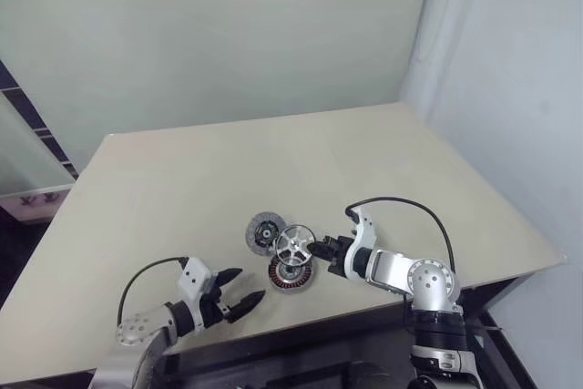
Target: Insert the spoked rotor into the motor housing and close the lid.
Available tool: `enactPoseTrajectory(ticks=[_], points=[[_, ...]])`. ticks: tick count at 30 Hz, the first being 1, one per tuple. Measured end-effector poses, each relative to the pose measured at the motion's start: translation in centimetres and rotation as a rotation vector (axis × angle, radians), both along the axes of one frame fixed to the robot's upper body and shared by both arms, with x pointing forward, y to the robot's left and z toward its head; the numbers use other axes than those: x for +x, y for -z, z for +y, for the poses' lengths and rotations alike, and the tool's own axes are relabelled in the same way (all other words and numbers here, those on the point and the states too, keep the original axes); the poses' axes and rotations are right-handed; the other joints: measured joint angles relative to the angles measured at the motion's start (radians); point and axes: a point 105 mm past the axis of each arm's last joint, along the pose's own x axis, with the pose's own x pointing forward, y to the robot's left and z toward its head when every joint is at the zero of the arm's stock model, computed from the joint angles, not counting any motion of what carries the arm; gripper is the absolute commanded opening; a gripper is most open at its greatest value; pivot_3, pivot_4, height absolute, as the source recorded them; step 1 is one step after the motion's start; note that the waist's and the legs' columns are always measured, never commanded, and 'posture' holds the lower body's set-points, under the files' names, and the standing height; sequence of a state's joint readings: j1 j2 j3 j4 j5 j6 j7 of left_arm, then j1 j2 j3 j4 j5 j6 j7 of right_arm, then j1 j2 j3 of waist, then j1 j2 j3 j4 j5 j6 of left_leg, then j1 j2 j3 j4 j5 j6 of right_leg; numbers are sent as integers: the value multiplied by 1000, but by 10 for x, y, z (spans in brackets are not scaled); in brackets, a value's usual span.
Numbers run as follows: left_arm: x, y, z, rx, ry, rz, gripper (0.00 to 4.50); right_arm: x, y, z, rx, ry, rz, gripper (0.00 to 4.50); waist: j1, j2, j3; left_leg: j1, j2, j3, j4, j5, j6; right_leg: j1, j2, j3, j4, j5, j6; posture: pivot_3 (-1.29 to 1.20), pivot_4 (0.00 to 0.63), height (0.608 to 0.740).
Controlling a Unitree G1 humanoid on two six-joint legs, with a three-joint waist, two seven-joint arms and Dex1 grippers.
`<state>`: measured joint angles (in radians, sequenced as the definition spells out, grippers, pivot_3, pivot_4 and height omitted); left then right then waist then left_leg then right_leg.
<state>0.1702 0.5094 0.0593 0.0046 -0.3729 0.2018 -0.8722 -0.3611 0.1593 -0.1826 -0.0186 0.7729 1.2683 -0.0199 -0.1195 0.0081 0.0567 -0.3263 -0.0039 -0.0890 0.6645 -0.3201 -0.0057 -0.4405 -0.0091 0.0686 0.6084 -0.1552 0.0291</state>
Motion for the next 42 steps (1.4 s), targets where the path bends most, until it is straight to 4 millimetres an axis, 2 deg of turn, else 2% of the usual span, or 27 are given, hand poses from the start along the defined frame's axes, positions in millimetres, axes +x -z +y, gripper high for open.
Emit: enactPoseTrajectory(ticks=[5, 11, 27, 36, 42], points=[[-2, 0, -2, -4, 2, 2, 4500, -5, -1, 2, -17, -36, -3, 384, 0, 0, 0, 0, 0, 0, 0, 0, 0, 0, 0, 0, 0, 0, 0, 0, 0, 740], [-3, 0, -3, -6, 5, 6, 4500, -15, 10, -1, -55, -63, 28, 384, 0, 0, 0, 0, 0, 0, 0, 0, 0, 0, 0, 0, 0, 0, 0, 0, 0, 740], [-3, 0, -6, -14, 9, 9, 4500, -16, 10, 16, -70, -114, 5, 384, 0, 0, 0, 0, 0, 0, 0, 0, 0, 0, 0, 0, 0, 0, 0, 0, 0, 740], [-2, -1, -7, -17, 10, 4, 4500, -15, 16, 17, -80, -108, 16, 384, 0, 0, 0, 0, 0, 0, 0, 0, 0, 0, 0, 0, 0, 0, 0, 0, 0, 740], [2, -4, -11, -25, 16, -9, 4500, -15, 15, 21, -75, -125, 3, 2492, 0, -1, 0, 0, 0, 0, 0, 0, 0, 0, 0, 0, 1, 0, 0, 0, 0, 740]])
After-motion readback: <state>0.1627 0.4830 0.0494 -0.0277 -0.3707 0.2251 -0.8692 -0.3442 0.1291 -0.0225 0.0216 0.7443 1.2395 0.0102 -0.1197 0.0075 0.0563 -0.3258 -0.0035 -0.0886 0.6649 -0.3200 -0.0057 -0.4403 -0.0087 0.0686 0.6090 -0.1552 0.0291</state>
